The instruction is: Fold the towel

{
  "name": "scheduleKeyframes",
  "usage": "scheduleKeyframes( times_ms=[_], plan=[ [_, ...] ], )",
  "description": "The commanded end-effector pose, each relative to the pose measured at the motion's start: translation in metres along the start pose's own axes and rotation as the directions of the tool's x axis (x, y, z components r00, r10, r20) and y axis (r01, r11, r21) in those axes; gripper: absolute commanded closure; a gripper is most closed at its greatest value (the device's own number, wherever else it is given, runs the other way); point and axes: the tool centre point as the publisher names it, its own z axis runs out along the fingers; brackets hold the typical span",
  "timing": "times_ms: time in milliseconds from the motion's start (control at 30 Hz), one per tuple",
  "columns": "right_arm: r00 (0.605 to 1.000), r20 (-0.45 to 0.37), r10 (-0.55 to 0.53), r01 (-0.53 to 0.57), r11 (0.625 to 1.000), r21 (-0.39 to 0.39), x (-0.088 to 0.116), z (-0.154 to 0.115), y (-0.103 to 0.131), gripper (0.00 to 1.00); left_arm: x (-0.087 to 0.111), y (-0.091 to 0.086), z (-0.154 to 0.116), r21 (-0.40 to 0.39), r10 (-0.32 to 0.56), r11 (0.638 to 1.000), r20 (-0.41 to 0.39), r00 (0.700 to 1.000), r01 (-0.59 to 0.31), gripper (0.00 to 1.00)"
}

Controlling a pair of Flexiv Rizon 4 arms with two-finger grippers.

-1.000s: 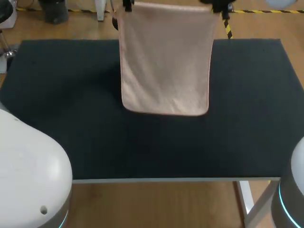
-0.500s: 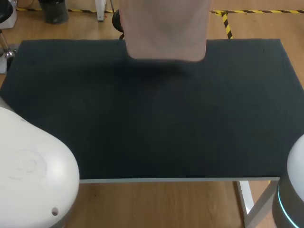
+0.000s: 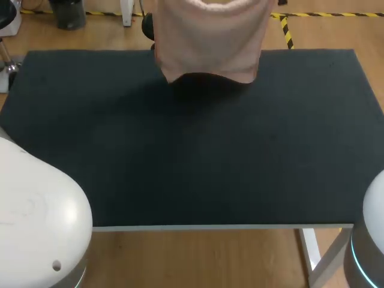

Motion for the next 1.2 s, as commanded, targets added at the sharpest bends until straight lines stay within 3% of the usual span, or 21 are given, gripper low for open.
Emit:
scheduleKeyframes(
  times_ms=[33, 300, 467, 833, 1000, 1200],
  plan=[
    [1.000, -0.002, 0.010, -0.010, 1.000, -0.020, 0.041, -0.013, -0.005, 1.00, 0.028, 0.013, -0.002, 0.033, -0.007, 0.999, -0.001, 1.000, 0.007, 1.00],
    [0.999, 0.007, 0.046, -0.046, 0.997, -0.055, 0.079, -0.046, 0.006, 1.00, 0.066, 0.018, -0.026, 0.043, -0.003, 0.999, 0.005, 1.000, 0.002, 1.00],
    [0.998, 0.003, 0.061, -0.061, 0.997, -0.044, 0.095, -0.045, 0.006, 1.00, 0.081, 0.012, -0.024, 0.056, 0.019, 0.998, -0.011, 1.000, -0.018, 1.00],
    [0.971, -0.171, 0.165, -0.163, 0.986, 0.028, 0.126, 0.029, 0.000, 1.00, 0.099, -0.011, 0.046, 0.064, 0.045, 0.997, -0.204, 0.978, -0.033, 1.00],
    [0.932, -0.282, 0.229, -0.229, 0.973, 0.031, 0.143, 0.067, 0.000, 1.00, 0.111, -0.019, 0.087, 0.060, 0.043, 0.998, -0.320, 0.946, -0.025, 1.00],
    [0.894, -0.357, 0.270, -0.258, 0.963, 0.082, 0.158, 0.110, 0.005, 1.00, 0.125, -0.022, 0.125, 0.027, 0.032, 0.999, -0.424, 0.905, -0.022, 1.00]
  ],
)
